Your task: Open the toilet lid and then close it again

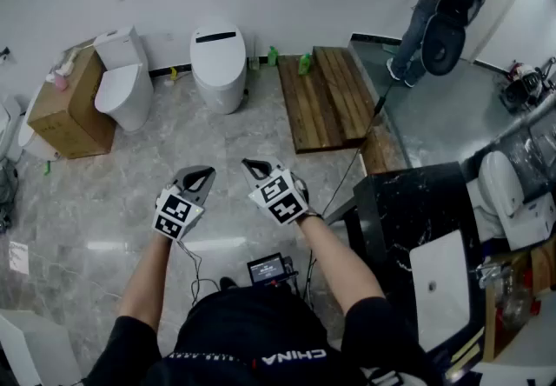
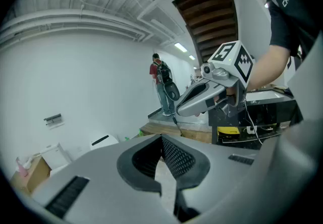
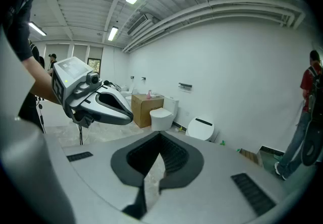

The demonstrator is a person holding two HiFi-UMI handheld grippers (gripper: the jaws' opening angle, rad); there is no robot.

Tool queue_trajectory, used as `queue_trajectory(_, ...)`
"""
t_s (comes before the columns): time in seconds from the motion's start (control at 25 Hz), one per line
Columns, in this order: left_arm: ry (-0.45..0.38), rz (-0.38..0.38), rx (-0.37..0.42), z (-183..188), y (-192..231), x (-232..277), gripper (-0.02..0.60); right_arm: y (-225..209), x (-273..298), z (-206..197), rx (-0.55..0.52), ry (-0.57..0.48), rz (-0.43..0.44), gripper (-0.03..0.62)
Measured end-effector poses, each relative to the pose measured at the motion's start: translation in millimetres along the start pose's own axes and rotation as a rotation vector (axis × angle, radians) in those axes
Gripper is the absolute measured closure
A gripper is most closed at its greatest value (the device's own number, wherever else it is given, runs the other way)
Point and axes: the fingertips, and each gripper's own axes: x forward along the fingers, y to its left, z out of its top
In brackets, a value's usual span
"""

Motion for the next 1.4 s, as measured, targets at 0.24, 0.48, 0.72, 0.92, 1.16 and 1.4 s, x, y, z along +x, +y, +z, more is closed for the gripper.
queue_trajectory(0.24, -0.007, 0.008, 0.003, 2, 3, -3, 0.572, 4, 2, 2, -0.005, 0.0, 0.006, 0.582)
queue_trajectory(0.48, -0.013, 0.018, 0.005, 2, 4, -3, 0.572, 3, 1, 4, -0.003, -0.007, 0.002, 0.582)
queue_trajectory(0.72, -0.012, 0.019, -0.002, 0, 3, -3, 0.572, 2, -1, 2, 0.026, -0.013, 0.005, 0.582)
queue_trajectory(0.92, -0.009, 0.019, 0.002, 0, 2, 1, 0.572, -1, -1, -1, 0.029, -0.01, 0.002, 0.581)
queue_trajectory(1.16, 0.004, 0.017, 0.001, -3, -3, 10, 0.572, -6, -4, -10, 0.041, -0.004, 0.011, 0.58)
queue_trajectory(1.4, 0.011, 0.032, -0.008, 0, -6, 36, 0.572, -33, -9, -32, 0.053, 0.009, 0.016, 0.581)
